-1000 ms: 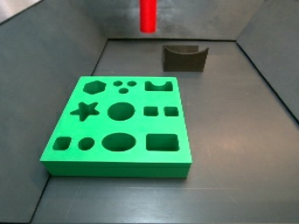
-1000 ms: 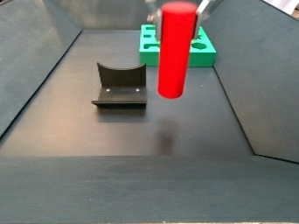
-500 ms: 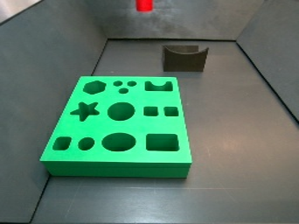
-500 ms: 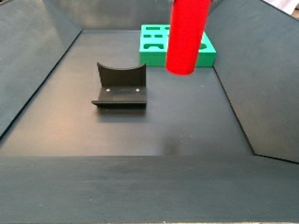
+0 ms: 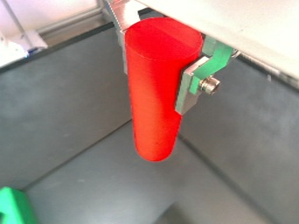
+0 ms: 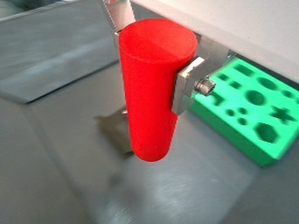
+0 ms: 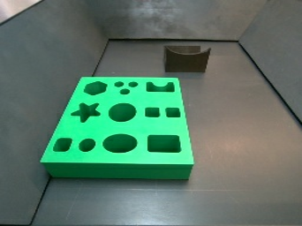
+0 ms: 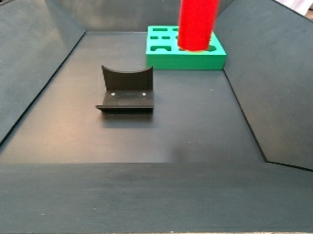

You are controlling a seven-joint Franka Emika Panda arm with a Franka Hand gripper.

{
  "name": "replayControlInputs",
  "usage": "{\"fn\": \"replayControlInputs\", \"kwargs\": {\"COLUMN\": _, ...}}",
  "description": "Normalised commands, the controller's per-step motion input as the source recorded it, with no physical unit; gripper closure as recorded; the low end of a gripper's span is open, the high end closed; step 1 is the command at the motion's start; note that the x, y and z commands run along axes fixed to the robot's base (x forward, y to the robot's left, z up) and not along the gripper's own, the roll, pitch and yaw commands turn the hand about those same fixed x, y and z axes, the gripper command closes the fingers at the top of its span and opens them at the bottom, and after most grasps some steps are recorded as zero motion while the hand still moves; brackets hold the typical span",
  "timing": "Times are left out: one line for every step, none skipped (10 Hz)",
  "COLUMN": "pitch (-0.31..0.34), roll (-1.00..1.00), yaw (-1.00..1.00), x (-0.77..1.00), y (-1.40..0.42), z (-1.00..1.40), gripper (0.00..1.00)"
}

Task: Pick up the round object. Move up. Move to above the board. Insert the round object.
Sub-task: Move to above the board.

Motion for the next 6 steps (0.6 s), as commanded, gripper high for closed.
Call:
{"fn": "replayControlInputs", "kwargs": {"pitch": 0.225, "roll": 0.16, "yaw": -0.36, "x": 0.02, "y": -1.00, "z": 0.08, "gripper": 1.00}}
{"fn": "replayControlInputs", "kwargs": {"pitch": 0.164, "roll": 0.10, "yaw": -0.24, "x": 0.02, "y": -1.00, "z": 0.08, "gripper": 1.00}}
{"fn": "replayControlInputs", "kwargs": {"pitch": 0.098, "roll": 0.06, "yaw": -0.09, "x": 0.02, "y": -1.00, "z": 0.08, "gripper": 1.00}}
{"fn": "replayControlInputs", "kwargs": {"pitch": 0.055, "roll": 0.03, "yaw": -0.04, "x": 0.02, "y": -1.00, "z": 0.08, "gripper": 1.00}}
{"fn": "replayControlInputs", "kwargs": {"pitch": 0.038, "roll": 0.01, "yaw": -0.02, "x": 0.02, "y": -1.00, "z": 0.09, "gripper": 1.00}}
{"fn": "replayControlInputs", "kwargs": {"pitch": 0.035, "roll": 0.00, "yaw": -0.01, "x": 0.02, "y": -1.00, "z": 0.09, "gripper": 1.00}}
